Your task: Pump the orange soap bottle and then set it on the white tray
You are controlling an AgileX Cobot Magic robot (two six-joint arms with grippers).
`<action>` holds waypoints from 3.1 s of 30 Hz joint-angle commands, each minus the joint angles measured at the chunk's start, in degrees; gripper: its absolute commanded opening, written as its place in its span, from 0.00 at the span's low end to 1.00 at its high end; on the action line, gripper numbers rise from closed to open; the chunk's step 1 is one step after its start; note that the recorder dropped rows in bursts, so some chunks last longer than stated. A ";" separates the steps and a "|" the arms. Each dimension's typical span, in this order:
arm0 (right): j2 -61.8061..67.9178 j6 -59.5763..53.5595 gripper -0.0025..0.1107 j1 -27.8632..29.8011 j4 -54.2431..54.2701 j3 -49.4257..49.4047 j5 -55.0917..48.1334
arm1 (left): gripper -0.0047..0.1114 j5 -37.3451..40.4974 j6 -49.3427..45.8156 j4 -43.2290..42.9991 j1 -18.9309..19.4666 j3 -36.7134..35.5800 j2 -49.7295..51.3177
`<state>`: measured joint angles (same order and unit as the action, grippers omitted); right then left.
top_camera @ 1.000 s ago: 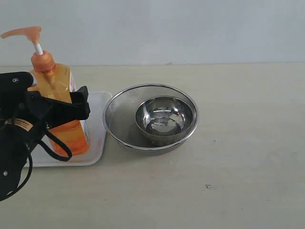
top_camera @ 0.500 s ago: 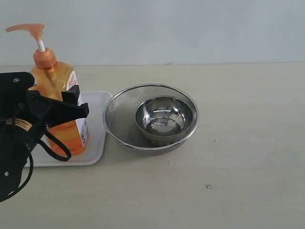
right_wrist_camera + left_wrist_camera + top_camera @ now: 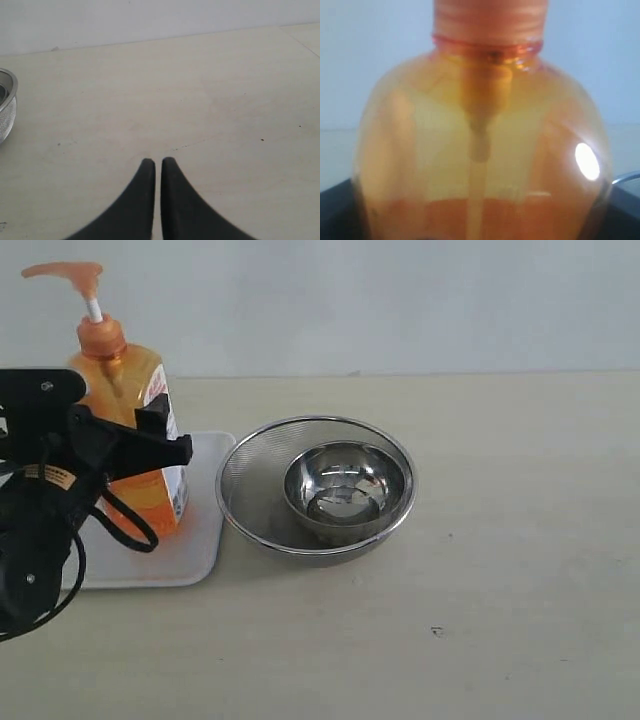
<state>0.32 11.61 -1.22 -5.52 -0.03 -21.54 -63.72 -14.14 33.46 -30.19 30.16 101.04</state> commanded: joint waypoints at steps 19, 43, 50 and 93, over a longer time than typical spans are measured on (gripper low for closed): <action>-0.32 0.01 0.02 0.13 -0.40 0.03 0.63 | 0.08 -0.09 6.67 -11.94 9.75 4.85 -0.53; -0.32 0.01 0.02 0.13 -0.40 0.03 0.51 | 0.14 -1.29 6.80 -12.12 10.62 6.56 5.20; -0.32 0.01 0.02 0.13 -0.40 0.03 0.51 | 0.59 -1.01 6.80 -12.12 10.62 6.56 5.20; -0.32 0.01 0.02 0.13 -0.40 0.03 0.32 | 0.88 30.85 19.20 -34.41 10.62 -15.21 -33.53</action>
<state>0.32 11.75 -1.22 -5.52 -0.03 -21.54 -38.87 -1.58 10.28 -19.68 16.79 72.30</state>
